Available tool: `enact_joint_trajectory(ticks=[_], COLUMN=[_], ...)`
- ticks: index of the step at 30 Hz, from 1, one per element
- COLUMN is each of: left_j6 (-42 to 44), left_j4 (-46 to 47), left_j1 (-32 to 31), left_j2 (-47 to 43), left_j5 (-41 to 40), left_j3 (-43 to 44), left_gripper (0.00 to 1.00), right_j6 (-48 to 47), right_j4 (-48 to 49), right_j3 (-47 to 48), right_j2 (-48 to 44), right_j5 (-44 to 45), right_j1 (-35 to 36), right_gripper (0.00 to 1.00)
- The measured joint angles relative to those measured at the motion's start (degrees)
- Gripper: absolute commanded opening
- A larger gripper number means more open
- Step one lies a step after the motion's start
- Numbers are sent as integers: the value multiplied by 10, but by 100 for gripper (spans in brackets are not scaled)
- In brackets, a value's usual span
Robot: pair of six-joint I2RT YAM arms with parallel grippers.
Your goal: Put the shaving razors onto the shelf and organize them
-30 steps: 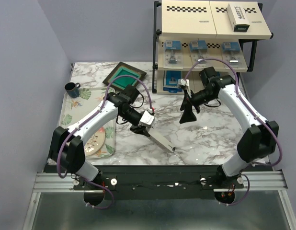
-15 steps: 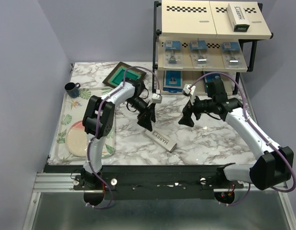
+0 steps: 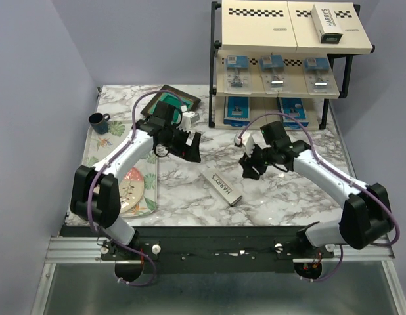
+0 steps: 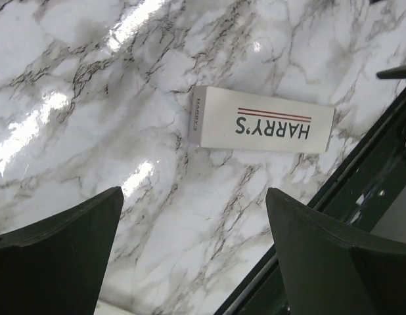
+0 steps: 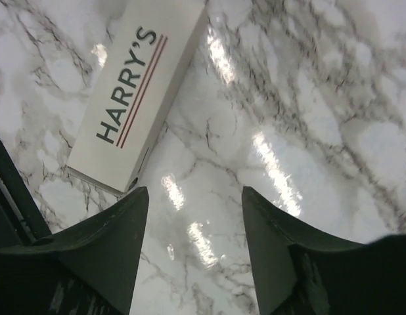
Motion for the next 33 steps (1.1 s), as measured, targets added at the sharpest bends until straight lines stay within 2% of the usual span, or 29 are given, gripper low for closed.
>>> enact_joint_trajectory(ticks=[2,6,7,9,10,14,16,19,22,24,27,30,31,33], left_j6=[-61,-131,-144,-186,-204,-267,-295,-326,-348,-359,-365,-363,-362,-355], left_j4=[46,105,111,156,173,259,298,344,384,405,431,433,428,399], left_j1=[2,-17,-23,-37,-42,-57,-66,-75,-90,-101,-109,-109,-109,-108], left_j2=[-38,-74,-76,-83,-87,-114,-132,-153,-160,-158,-142,-113,-105,-98], left_j5=[-18,-25,-24,-19,-12,19,26,29,32,34,34,29,22,0], left_j3=[-48,-158,-176,-236,-260,-342,-369,-401,-434,-448,-449,-427,-415,-384], left_gripper=[93,72,56,40,25,24,30,33,23,22,19,11,17,46], right_j6=[8,17,16,15,16,28,37,44,50,57,62,68,69,70], right_j4=[1,2,1,-2,-4,-16,-26,-30,-40,-42,-43,-41,-40,-41], right_j3=[-9,-21,-25,-32,-38,-68,-74,-72,-39,-9,50,97,106,112], right_j2=[21,44,45,45,46,50,63,92,144,173,214,235,236,235], right_j5=[26,76,88,99,100,100,100,96,85,75,58,46,44,44], right_j1=[9,31,45,64,77,108,113,118,124,131,155,172,174,176], right_gripper=[1,1,1,1,1,1,1,1,1,1,1,1,1,1])
